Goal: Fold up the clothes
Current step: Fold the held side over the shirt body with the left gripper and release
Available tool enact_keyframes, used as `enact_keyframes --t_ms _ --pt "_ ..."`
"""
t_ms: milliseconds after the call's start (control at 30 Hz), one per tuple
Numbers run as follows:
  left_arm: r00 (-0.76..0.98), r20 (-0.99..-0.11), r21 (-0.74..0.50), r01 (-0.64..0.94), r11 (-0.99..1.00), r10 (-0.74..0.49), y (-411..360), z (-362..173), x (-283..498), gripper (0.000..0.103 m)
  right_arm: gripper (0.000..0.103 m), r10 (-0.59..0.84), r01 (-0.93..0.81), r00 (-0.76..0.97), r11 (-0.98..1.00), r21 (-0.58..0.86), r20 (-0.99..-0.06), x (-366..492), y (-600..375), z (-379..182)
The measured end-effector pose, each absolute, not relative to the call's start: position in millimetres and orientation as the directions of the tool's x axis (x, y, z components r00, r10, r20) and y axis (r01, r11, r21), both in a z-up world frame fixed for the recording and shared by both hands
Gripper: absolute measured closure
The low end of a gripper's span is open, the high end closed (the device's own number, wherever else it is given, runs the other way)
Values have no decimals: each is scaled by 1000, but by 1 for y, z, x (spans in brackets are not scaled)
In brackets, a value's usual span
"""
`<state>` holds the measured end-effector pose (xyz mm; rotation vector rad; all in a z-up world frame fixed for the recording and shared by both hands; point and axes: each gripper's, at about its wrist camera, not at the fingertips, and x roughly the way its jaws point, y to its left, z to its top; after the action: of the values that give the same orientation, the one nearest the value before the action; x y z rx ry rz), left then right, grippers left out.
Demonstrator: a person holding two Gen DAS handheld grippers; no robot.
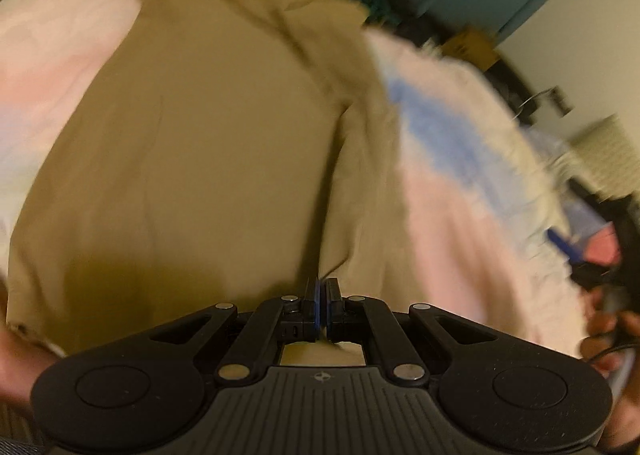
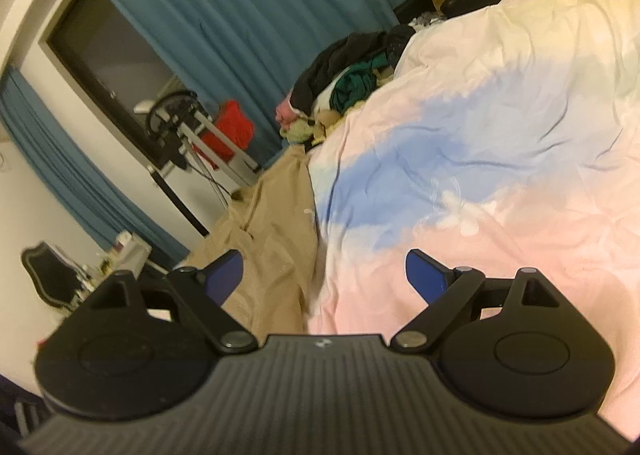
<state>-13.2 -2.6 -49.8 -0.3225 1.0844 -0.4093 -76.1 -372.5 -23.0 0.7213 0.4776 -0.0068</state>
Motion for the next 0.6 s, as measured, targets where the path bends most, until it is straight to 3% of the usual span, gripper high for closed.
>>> enact_keyframes --t_ms 100,133,200,267,433,600 --pt "355 -830 -409 137 902 -430 1 -62 -7 98 13 161 161 880 783 600 -446 -75 -360 -22" --pt "337 -845 -396 129 909 -415 2 -66 -5 92 13 161 157 877 795 586 -453 -74 -355 -21" --pt "329 -843 -406 131 904 -426 7 -62 0 73 13 154 149 869 825 545 -470 -73 -344 -20" --pt "340 -832 -426 117 897 -439 14 -53 6 47 13 145 146 862 847 512 -486 -71 -335 -21" --pt "410 -793 -462 76 884 -450 21 -31 56 38 13 148 155 844 853 498 -516 -55 -322 -32" --pt "495 -763 -479 -1 878 -416 7 -35 147 37 13 155 178 827 839 514 -540 -35 -315 -47"
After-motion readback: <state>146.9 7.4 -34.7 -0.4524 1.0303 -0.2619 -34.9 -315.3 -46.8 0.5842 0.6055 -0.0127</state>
